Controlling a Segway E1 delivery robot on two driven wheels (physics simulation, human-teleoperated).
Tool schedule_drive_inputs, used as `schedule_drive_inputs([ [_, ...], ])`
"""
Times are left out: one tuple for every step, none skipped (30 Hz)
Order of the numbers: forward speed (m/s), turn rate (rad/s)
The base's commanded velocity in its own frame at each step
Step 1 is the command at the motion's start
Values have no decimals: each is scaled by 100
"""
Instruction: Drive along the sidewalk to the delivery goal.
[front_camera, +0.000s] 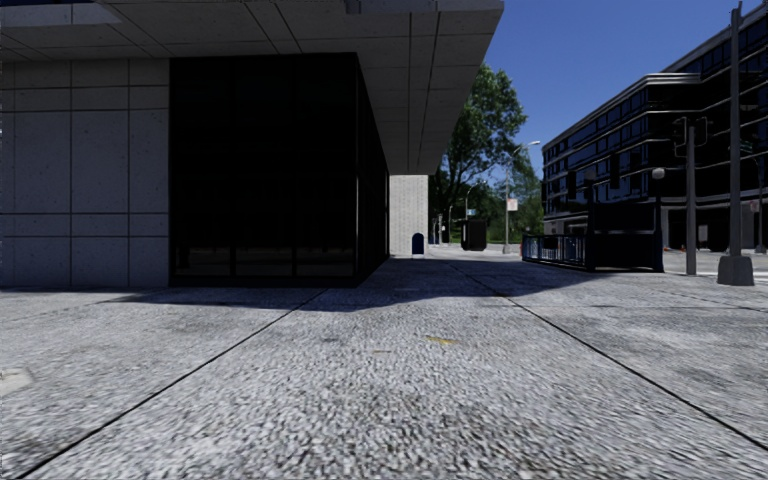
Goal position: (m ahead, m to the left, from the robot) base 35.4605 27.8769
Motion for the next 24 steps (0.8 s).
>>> schedule_drive_inputs([
  [188, 49],
  [186, 49],
  [185, 49],
  [185, 49],
  [185, 49],
  [184, 49],
  [181, 49],
  [181, 49],
  [178, 51],
  [176, 53],
  [176, 55],
  [176, 55],
  [176, 56],
  [176, 56],
  [176, 56],
  [176, 56],
  [176, 56],
  [176, 56],
  [176, 56],
  [176, 56],
  [176, 56],
  [176, 56],
  [176, 56],
  [176, 56],
])
